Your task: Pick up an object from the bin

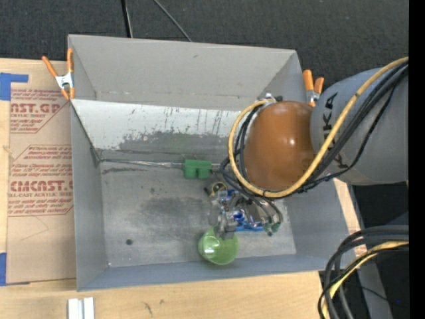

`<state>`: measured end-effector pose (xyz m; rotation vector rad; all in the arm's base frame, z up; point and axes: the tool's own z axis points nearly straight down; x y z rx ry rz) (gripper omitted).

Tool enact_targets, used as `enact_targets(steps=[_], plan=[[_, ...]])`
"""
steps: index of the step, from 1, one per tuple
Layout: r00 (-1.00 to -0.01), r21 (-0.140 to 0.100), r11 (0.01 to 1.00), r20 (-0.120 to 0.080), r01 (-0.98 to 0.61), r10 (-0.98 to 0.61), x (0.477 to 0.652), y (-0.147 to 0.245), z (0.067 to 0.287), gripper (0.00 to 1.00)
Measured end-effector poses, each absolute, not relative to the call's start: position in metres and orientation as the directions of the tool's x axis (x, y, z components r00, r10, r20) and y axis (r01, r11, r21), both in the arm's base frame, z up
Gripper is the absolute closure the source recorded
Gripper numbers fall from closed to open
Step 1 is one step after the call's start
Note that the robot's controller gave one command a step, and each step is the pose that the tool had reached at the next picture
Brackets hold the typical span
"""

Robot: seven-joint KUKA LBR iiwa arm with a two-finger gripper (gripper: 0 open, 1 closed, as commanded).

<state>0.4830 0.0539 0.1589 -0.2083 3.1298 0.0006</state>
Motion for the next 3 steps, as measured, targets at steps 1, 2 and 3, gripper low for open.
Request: enact_targets(steps=[1,2,3], plan=[[-0.994,0.001,0.994,-0.01,-0.108,-0.107,0.487,0.052,0.115,1.0],[-0.993,0.0,0.993,-0.011,-0.114,-0.114,0.483,0.059,0.278,1.0],[-0.998,0.001,0.998,0.004,-0.059,-0.059,0.492,0.065,0.214,1.0]])
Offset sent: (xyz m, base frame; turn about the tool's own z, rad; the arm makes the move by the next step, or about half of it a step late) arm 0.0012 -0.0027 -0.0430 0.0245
